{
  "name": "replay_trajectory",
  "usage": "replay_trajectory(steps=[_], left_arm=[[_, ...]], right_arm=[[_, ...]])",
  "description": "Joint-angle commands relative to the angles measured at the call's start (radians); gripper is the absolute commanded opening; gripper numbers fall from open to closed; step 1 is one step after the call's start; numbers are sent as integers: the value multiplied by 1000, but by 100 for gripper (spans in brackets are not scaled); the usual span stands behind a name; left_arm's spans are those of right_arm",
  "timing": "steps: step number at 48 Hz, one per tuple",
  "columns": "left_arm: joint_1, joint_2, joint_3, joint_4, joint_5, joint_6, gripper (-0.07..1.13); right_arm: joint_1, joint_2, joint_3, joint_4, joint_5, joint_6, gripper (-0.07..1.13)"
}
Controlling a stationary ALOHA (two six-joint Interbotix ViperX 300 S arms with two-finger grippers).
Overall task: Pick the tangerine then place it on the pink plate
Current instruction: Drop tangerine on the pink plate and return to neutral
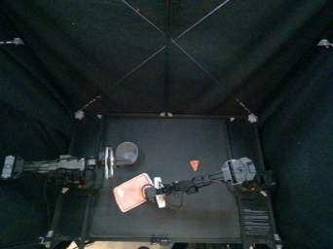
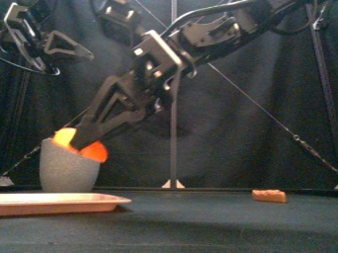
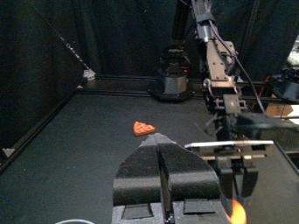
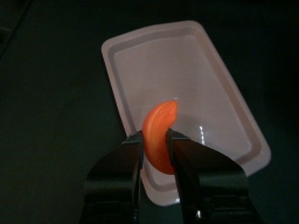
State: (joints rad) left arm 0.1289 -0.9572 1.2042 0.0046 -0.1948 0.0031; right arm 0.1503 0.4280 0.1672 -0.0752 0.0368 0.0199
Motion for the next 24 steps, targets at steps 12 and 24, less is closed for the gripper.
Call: replay_trajectory(steps=[12, 24], left_arm=[[5, 3, 5, 0, -8, -2, 16], [5, 3, 15, -11, -12, -3, 16]], right_arm=[[-28, 106, -172, 9, -9, 2, 80], [-64, 60, -138, 14, -26, 2, 83]])
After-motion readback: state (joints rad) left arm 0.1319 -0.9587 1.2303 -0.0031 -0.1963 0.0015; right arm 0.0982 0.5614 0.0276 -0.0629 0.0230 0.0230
